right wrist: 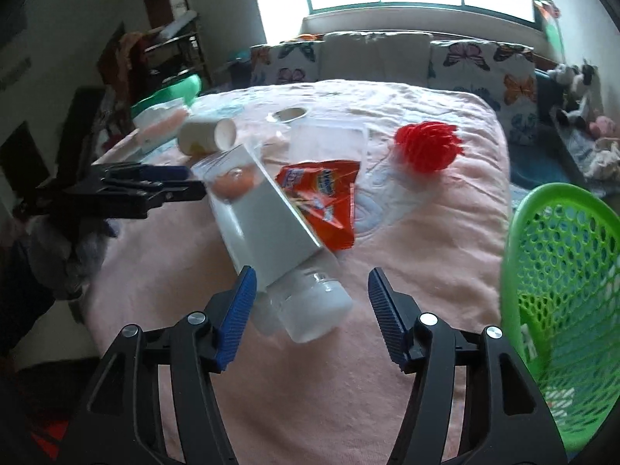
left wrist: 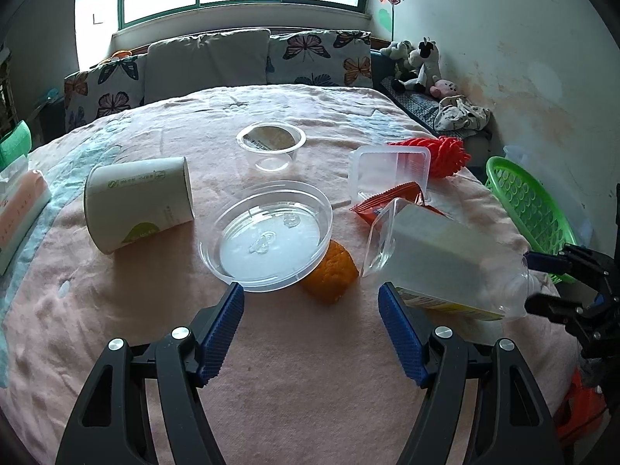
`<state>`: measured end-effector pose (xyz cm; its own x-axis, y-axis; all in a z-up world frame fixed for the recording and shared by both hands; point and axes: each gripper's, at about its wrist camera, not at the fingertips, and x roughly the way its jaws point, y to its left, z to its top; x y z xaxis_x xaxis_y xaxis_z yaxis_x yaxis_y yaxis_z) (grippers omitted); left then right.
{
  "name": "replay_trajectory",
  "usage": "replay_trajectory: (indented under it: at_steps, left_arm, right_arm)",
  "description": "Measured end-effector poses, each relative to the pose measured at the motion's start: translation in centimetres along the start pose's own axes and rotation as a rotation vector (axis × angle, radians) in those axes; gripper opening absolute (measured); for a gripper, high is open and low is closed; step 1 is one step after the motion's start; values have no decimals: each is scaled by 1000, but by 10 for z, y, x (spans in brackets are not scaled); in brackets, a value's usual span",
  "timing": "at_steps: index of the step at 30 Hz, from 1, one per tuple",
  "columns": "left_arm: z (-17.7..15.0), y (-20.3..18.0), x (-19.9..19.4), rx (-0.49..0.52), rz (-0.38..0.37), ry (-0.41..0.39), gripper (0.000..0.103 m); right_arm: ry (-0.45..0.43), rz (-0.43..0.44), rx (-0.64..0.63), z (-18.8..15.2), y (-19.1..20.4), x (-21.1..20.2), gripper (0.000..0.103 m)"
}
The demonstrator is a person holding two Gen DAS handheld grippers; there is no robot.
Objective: Collect trash
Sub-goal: 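Grasp the white bottle with the right gripper and lift it, then drop the white bottle into the basket while the left gripper grasps the clear lid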
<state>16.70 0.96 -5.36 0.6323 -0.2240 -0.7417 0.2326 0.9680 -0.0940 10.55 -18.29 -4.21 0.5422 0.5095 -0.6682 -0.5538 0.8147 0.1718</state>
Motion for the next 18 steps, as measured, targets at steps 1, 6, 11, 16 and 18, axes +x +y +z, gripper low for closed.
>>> replay_trajectory:
  at_steps: [1,6,11,16,18]
  left_arm:
    - [0,0,0,2,1,1,69]
    - [1,-1,0,5,4,3,69]
    - [2,1,-2,-1,4,-3,69]
    - [1,6,-8,-8,2,-11,69]
    - [0,7,-9,-5,3,-10,69]
  right_arm:
    - [5,7,-11,0,0,1,61]
    - [22,-5,-88,10,11,2,76]
    - [64,-2,-238,33,36,15,76]
    - [125,23,-338,52,49,41,71]
    - [155,22,-351,55,50,55,67]
